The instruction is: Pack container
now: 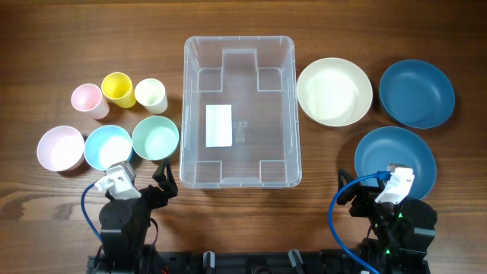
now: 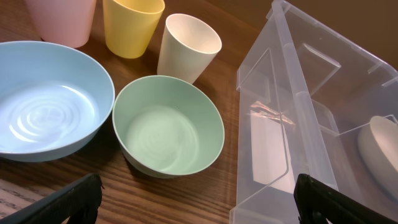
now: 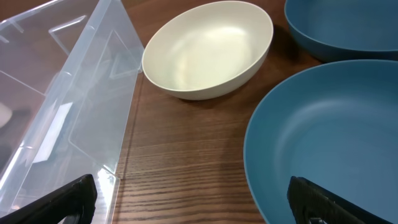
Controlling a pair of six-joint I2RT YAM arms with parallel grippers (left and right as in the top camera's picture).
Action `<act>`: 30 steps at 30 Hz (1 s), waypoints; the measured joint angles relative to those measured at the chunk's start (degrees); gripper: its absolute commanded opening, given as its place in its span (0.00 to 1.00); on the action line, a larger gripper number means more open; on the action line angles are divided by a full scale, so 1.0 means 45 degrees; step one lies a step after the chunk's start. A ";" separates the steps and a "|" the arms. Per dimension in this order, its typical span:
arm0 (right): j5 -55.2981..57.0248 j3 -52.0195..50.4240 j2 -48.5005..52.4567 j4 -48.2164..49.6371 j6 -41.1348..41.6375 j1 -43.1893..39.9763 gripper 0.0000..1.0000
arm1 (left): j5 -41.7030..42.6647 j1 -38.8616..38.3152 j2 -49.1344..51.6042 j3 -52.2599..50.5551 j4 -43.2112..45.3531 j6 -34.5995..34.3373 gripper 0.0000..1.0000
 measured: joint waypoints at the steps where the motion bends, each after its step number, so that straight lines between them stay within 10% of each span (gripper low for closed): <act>1: 0.0005 0.0000 0.0000 0.0000 0.0000 0.0000 1.00 | 0.0000 0.0000 -0.0005 0.0000 0.0000 0.0000 1.00; 24: -0.0005 -0.0019 0.0000 0.0423 0.0345 0.0000 1.00 | 0.0000 0.0000 0.0000 0.0000 -0.0005 0.0000 1.00; 30: -0.0170 -0.0073 0.0000 0.0243 0.9151 0.0000 1.00 | 0.0000 0.0000 0.0000 0.0000 -0.0029 0.0000 1.00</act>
